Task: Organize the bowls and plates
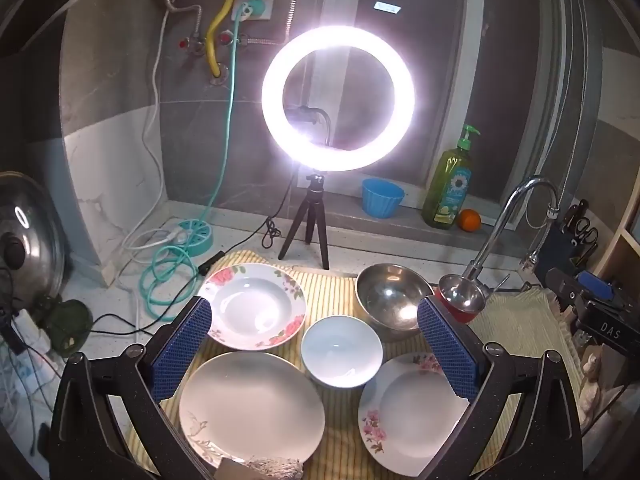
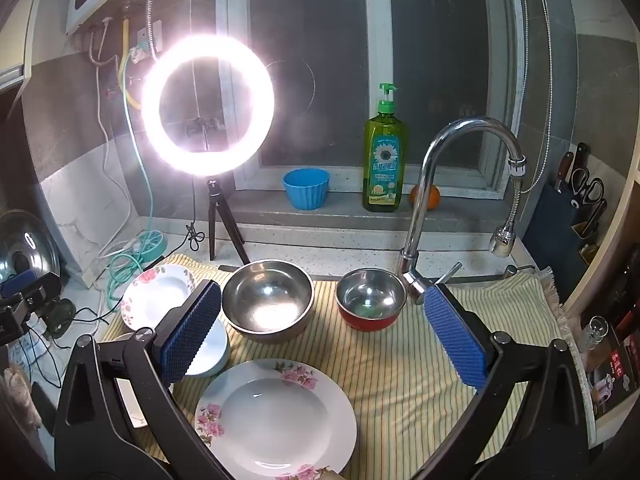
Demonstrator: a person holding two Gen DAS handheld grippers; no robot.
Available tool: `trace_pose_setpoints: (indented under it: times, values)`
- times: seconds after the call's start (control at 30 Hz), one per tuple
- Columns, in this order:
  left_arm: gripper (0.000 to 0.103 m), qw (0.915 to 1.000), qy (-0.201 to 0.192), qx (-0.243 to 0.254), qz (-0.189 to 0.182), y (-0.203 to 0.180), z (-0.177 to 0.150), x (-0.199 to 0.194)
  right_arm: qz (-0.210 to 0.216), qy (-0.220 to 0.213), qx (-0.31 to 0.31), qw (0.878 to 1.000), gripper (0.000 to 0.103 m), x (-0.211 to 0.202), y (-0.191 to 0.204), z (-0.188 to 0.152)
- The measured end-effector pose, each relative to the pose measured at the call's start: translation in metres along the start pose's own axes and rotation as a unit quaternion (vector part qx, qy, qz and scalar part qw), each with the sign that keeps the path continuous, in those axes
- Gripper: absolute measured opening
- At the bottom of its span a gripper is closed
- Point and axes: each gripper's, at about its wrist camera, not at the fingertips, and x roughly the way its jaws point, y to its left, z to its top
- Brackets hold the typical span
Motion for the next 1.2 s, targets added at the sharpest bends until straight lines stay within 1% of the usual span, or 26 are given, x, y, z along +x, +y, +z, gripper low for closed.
trace_pose_setpoints:
  times: [0.1,0.13,0.23,0.3,0.33,0.5,1.2]
  values:
    - [0.102,1.0000,0.003,-0.004,-0.004,0.003,-0.001,0.001,-0.011,-0.002,-0.003,1.000,0.103,0.000,0.001,0.000]
    - [0.102,1.0000,-0.004,-0.002,-0.003,0.003,-0.001,0.001,-0.012,-0.003,-0.002,1.000,0.103,0.000,0.001,0.000]
    - [0.102,1.0000,-0.003,0.001,-0.003,0.007,-0.001,-0.001,-0.013,-0.001,-0.001,1.000,0.103,0.002,0.002,0.000]
    - [0.102,1.0000,0.004,0.002,-0.001,0.006,0.003,0.002,-0.015,-0.002,-0.001,1.000,0.103,0.003,0.004,0.000]
    - [0.102,1.0000,0.004,0.005,0.003,-0.003,0.003,0.004,-0.010,-0.004,0.002,1.000,0.103,-0.002,-0.003,0.003]
    - [0.102,1.0000,0.004,0.008,0.004,-0.006,0.005,0.004,-0.008,-0.003,0.001,1.000,0.103,0.002,0.003,0.001]
    - [0.102,1.0000,0.003,0.006,0.005,-0.001,0.002,0.002,-0.011,0.000,0.000,1.000,0.103,0.006,0.007,-0.003]
